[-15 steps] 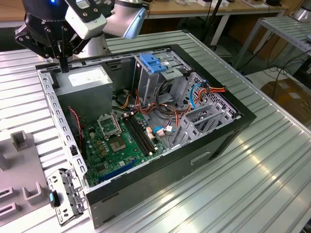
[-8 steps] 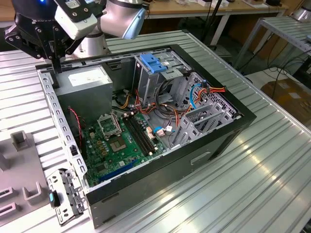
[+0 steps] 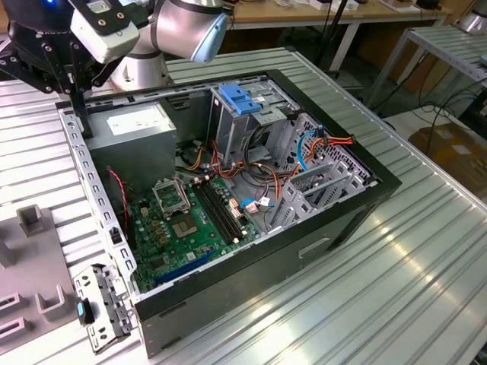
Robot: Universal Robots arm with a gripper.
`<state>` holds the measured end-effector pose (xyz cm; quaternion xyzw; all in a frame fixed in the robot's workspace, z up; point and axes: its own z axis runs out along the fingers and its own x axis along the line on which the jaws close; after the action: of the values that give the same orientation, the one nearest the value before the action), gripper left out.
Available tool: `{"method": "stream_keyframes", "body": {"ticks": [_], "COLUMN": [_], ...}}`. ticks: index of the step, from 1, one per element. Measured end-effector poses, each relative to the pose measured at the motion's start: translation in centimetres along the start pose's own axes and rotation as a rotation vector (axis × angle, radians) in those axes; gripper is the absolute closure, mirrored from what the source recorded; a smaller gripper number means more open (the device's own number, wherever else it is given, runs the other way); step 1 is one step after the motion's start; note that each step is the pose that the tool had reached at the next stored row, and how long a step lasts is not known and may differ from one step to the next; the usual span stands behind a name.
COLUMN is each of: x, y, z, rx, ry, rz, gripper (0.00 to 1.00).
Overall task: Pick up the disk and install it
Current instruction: 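Reach for the disk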
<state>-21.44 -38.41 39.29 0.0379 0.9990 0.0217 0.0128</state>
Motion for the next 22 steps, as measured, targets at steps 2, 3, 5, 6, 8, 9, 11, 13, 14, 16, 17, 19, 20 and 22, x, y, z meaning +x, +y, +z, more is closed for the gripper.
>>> {"method": "stream_keyframes", "body": {"ticks": [2, 3, 5, 6, 8, 9, 11, 13, 14, 16, 17, 19, 20, 22], "x": [0.31, 0.49, 1.02, 1.15, 1.55, 1.68, 1.95, 2.26, 2.41, 2.86, 3.04, 3.37, 3.69, 4.02], "y": [0.0, 0.01, 0.02, 0.03, 0.04, 0.05, 0.06, 0.07, 0.08, 0.1, 0.1, 0.11, 0.13, 0.14], "z": [0.0, 0.0, -0.01, -0.01, -0.01, -0.01, -0.01, -0.01, -0.01, -0.01, -0.01, 0.0, -0.01, 0.0], "rx": [0.0001, 0.0, 0.0001, 0.0001, 0.0001, 0.0002, 0.0001, 0.0001, 0.0001, 0.0001, 0.0001, 0.0001, 0.0002, 0.0001], "ry": [0.0002, 0.0002, 0.0006, 0.0007, 0.0008, 0.0009, 0.001, 0.001, 0.0011, 0.0011, 0.0012, 0.0012, 0.0013, 0.0014], "rz": [0.0, 0.0, 0.0, 0.0, 0.0, 0.0, 0.0, 0.0, 0.0, 0.0, 0.0, 0.0, 0.0, 0.0], "gripper": [0.89, 0.89, 0.89, 0.89, 0.89, 0.89, 0.89, 0.89, 0.89, 0.89, 0.89, 0.89, 0.89, 0.89]}}
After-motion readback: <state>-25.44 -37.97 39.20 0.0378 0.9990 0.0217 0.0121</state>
